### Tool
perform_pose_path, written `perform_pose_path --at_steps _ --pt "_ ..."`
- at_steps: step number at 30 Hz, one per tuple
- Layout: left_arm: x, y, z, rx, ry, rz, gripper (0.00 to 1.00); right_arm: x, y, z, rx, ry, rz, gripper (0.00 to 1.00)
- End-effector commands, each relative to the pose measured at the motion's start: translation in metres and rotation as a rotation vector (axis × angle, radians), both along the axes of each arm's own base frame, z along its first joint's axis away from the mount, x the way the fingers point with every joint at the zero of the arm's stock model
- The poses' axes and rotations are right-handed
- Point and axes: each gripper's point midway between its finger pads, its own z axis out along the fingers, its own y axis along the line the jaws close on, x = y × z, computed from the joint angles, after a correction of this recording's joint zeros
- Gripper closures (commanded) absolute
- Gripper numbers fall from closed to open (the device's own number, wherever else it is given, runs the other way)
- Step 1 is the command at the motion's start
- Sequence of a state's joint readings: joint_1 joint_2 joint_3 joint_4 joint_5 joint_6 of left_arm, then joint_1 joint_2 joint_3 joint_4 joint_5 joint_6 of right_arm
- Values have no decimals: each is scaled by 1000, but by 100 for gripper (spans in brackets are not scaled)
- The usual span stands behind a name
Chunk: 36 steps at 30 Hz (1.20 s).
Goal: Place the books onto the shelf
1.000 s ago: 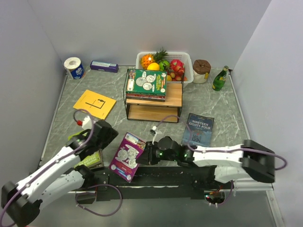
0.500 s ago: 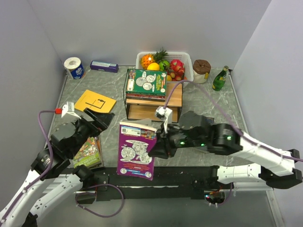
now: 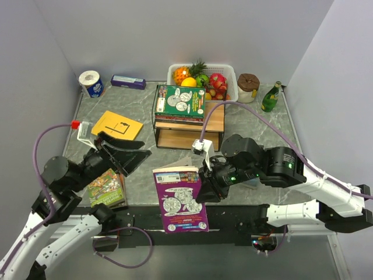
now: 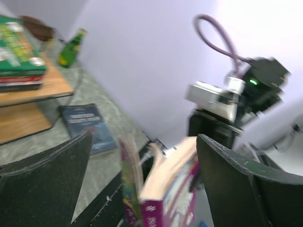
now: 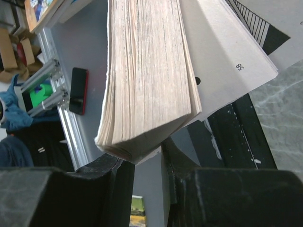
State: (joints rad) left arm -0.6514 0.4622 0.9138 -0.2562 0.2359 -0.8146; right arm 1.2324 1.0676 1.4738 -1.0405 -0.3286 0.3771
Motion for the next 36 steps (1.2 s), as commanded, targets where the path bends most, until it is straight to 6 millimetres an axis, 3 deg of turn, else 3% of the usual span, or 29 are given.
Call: perform_pose_path --at_steps 1,5,11,17,21,25,26,29,30,32,36 --pt "-27 -29 21 38 -129 -250 4 -7 7 44 143 -37 73 100" --pt "-35 -41 5 85 -105 -359 4 -5 7 47 136 -42 74 100" --pt "-37 -36 -12 154 -77 -348 4 0 6 53 131 -59 60 100" --pt "-51 -35 -20 145 -65 -409 4 2 9 57 131 -69 67 100" --pt "-63 -38 -15 124 -99 -485 1 3 11 55 121 -65 74 100" --pt "-69 -45 -19 138 -92 -567 10 5 12 56 119 -68 74 100" --pt "-72 -45 -21 143 -97 -592 14 5 12 56 119 -67 76 100" --pt "-74 -48 -24 150 -100 -628 36 5 13 56 118 -67 81 100" --pt "-75 -48 -23 151 -105 -634 51 6 13 56 116 -67 80 100" --pt "-74 -50 -24 159 -109 -646 72 7 13 56 115 -69 80 100" --pt "-74 -52 -26 170 -108 -672 99 8 14 55 105 -69 84 100"
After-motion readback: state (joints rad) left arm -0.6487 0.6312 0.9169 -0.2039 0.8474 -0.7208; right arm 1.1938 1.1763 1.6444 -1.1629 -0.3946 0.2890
